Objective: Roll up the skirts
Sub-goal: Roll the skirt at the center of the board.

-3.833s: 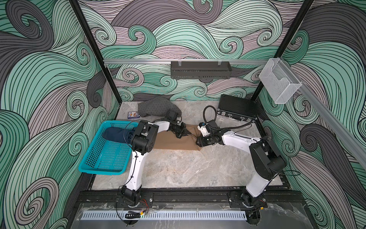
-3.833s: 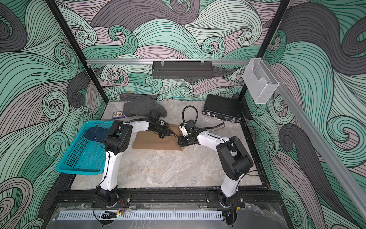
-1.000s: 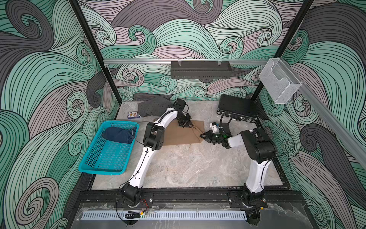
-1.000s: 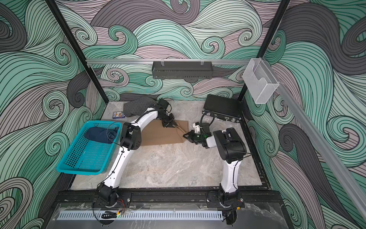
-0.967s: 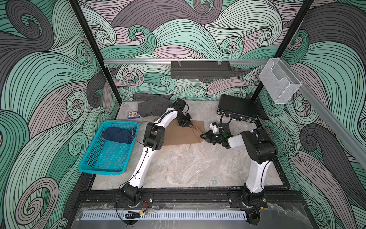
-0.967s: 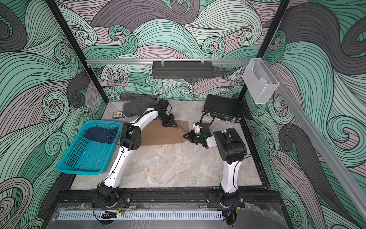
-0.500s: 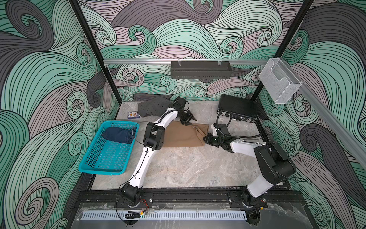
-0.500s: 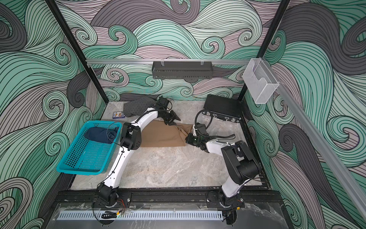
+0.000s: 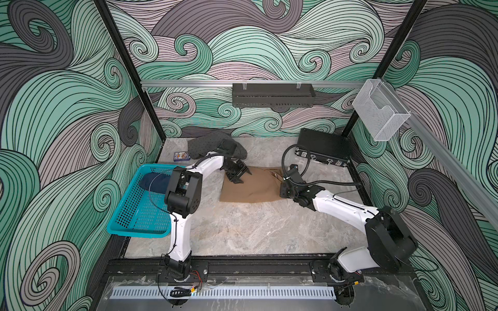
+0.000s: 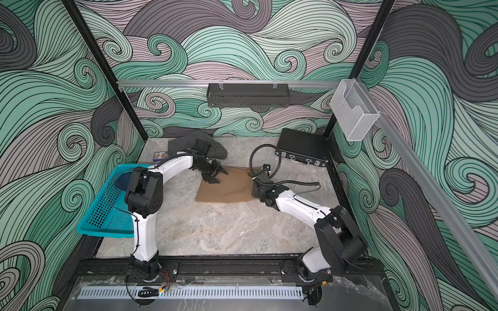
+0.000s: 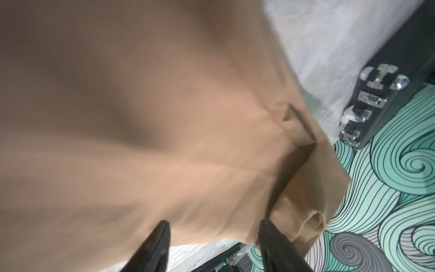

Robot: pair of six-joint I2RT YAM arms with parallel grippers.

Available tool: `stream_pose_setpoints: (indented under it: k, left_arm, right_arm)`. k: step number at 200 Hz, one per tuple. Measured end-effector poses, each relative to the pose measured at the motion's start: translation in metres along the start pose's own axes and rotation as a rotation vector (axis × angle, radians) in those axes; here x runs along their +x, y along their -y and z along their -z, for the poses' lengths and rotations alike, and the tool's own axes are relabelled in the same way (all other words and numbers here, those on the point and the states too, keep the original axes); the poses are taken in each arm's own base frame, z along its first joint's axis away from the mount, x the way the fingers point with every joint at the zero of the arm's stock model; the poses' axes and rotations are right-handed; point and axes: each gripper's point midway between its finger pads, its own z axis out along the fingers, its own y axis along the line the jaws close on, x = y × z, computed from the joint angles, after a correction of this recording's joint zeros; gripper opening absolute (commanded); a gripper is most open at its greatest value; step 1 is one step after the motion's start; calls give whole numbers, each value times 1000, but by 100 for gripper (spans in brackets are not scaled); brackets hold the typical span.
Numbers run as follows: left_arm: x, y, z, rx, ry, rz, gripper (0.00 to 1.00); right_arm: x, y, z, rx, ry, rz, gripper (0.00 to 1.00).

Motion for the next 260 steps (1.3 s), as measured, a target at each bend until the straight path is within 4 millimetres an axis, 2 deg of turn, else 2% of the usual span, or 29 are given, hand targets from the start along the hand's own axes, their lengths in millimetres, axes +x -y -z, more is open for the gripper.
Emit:
stream_pose_setpoints:
  k: [27, 46, 71, 102, 126, 172, 199, 233, 260]
  left_arm:
    - [-4, -19, -6, 0, -29, 48, 64]
    - [-9, -15, -1, 34, -34, 37, 70]
    - [-14, -4, 3, 102, -43, 19, 75]
    - [-17, 5, 0, 195, -62, -3, 79]
    - [-10, 17, -2, 253, -107, -34, 80]
    - [-4, 35, -1, 322, -123, -115, 82]
    - [-2, 46, -2, 355, -112, -166, 82]
    - [9, 71, -5, 426, -115, -240, 82]
    - [16, 75, -12, 446, -127, -267, 82]
  right_arm:
    - [4, -30, -4, 128, -24, 236, 9]
    - [12, -57, -11, 182, -37, 402, 9]
    - [36, -86, -25, 221, -87, 622, 10]
    - [61, -108, -38, 211, -161, 805, 14]
    - [67, -110, -41, 197, -200, 859, 16]
    - [68, -108, -44, 129, -254, 836, 19]
    - [63, -104, -42, 39, -279, 759, 20]
    - [52, -94, -43, -78, -304, 621, 21]
    - [49, -91, -46, -165, -320, 534, 22]
